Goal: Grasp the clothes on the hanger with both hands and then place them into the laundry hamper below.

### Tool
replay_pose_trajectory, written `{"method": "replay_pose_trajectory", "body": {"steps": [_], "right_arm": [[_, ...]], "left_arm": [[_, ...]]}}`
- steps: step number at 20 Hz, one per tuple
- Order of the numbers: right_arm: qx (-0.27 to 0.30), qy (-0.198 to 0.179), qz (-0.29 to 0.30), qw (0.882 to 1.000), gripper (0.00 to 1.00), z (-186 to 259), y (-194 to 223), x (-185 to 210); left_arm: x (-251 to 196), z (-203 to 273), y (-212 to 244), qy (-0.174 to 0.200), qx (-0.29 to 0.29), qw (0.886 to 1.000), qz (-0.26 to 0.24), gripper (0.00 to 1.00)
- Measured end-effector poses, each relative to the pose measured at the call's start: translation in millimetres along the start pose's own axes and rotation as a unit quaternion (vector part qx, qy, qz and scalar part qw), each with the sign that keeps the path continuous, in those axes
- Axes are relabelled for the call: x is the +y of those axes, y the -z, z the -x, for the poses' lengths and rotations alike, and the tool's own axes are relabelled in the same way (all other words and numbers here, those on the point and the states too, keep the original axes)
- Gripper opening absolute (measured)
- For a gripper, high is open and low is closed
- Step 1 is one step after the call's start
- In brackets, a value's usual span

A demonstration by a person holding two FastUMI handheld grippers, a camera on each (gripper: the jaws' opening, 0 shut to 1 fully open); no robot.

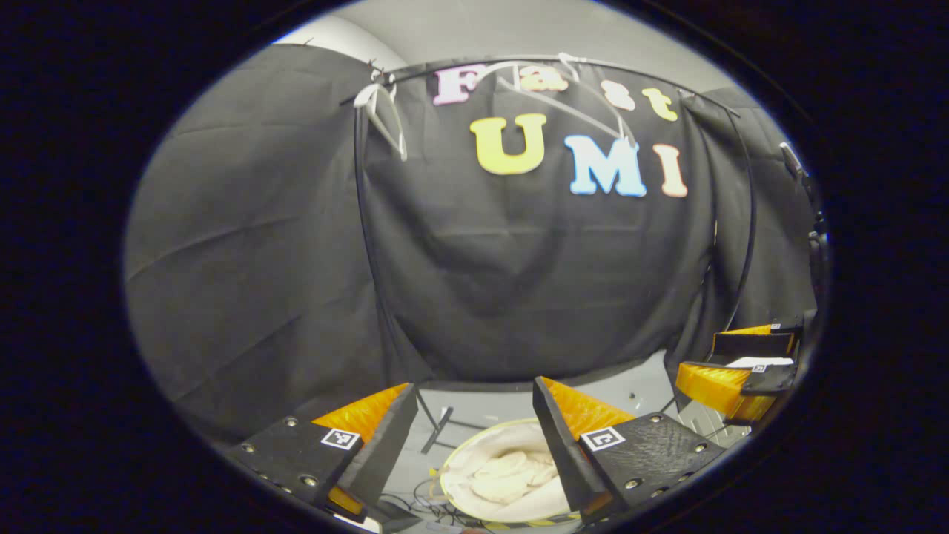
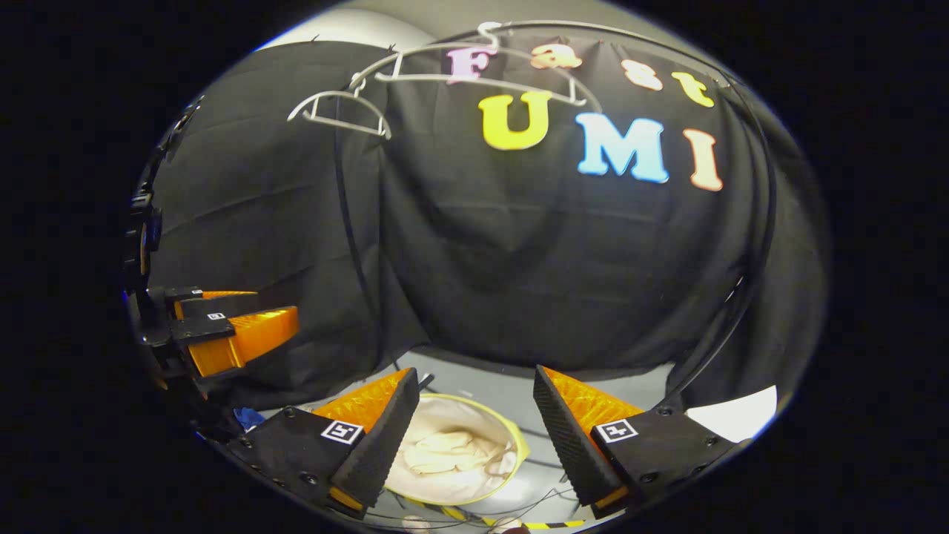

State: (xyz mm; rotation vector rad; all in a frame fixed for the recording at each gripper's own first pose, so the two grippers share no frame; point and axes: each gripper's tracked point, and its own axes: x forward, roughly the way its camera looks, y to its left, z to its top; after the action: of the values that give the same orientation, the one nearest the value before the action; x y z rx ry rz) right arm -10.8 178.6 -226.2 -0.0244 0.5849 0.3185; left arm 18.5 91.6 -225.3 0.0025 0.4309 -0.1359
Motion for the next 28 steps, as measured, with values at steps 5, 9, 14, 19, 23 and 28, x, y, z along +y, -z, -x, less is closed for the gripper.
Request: {"method": "replay_pose_trajectory", "body": {"steps": [5,9,14,19,23,28], "right_arm": [[-0.096,0.051,-0.005,0.994,0.98,44.7,-82.9,-41.8],[-0.151,0.087,0.007,0.985,0.94,91.6,-129.6,-64.7],[-0.211,0.137,0.008,0.968,0.96,148.7,-175.4,-92.0],[-0.245,0.174,0.017,0.954,0.96,188.6,-186.9,-106.0],[-0.255,0.191,0.005,0.948,0.96,200.3,-180.2,-109.8],[-0.26,0.2,-0.004,0.945,0.99,211.6,-178.2,-112.1]], "left_arm": [[6.5,21.2,-90.9,0.001,-0.081,0.997,0.009,0.88],[13.0,55.1,-148.2,0.009,-0.139,0.99,0.018,0.88],[26.8,85.9,-191.2,0.001,-0.194,0.981,0.006,0.88],[38.6,104.9,-210.4,-0.015,-0.216,0.976,-0.017,0.87],[46.9,120.2,-213.0,-0.03,-0.226,0.974,-0.011,0.91],[50.8,126.9,-213.2,-0.033,-0.231,0.972,-0.006,0.87]]}}
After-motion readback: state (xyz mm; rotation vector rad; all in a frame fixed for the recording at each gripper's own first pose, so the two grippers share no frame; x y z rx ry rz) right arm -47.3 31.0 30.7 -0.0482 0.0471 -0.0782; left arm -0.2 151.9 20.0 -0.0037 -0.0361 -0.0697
